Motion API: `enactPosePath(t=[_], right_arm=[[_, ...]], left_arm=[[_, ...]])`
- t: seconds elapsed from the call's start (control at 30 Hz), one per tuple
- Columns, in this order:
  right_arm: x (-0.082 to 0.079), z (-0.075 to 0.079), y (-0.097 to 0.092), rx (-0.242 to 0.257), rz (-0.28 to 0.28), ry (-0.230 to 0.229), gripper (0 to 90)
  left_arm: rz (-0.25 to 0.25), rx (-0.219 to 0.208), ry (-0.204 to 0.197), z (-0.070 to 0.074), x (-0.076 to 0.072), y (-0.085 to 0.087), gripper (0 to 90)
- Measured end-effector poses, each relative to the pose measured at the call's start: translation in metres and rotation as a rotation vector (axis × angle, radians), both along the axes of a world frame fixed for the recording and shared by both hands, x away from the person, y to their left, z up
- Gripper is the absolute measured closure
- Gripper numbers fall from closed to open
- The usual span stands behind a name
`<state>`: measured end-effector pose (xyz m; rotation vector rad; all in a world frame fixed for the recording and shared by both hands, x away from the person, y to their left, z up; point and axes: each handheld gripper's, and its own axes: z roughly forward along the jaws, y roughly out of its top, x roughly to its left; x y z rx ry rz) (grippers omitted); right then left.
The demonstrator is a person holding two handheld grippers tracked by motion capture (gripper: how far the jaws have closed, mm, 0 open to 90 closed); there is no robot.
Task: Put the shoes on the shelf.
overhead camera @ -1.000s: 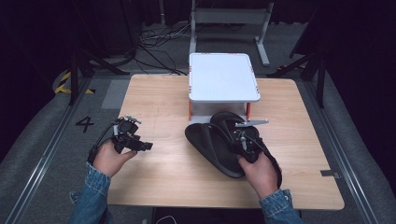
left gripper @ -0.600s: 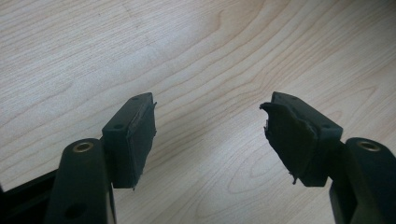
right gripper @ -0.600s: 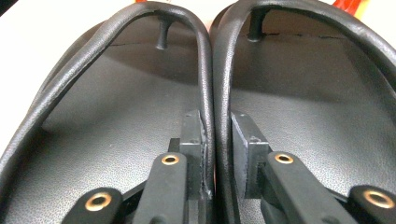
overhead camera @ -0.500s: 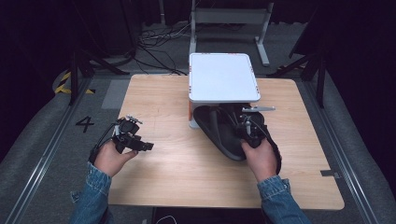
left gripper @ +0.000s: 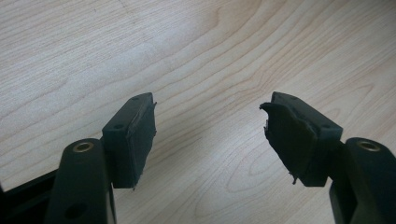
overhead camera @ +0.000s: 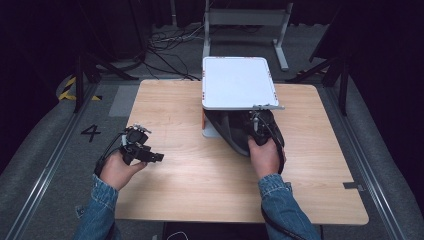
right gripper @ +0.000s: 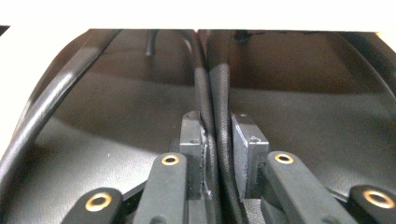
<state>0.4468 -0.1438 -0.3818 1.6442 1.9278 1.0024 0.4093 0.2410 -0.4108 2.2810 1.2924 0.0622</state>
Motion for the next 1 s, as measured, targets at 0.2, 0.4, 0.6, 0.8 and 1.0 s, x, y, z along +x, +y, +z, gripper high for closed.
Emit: enactPosePath(t=[0.2,0.4,0.6,0.8,1.0], right_arm=[[-0.006,0.000,-0.002,0.021,-0.012,-0.036,77.1],[0.001,0.000,-0.003,0.040,-0.038,-0.030,77.0],[0.018,-0.011,0.012,0.003,-0.064,-0.005,76.7],[0.029,-0.031,0.027,-0.028,-0.082,0.027,75.9],[0.031,-0.050,0.036,-0.061,-0.064,0.037,73.1]], left_arm=[[-0.003,-0.001,0.002,0.000,-0.002,-0.001,33.4],[-0.004,0.006,0.005,-0.001,-0.002,-0.003,33.5],[0.000,0.001,0.010,-0.002,-0.002,-0.001,33.5],[0.004,-0.006,0.011,-0.003,-0.003,0.002,33.5],[0.002,-0.004,0.010,-0.003,-0.003,0.002,33.6]])
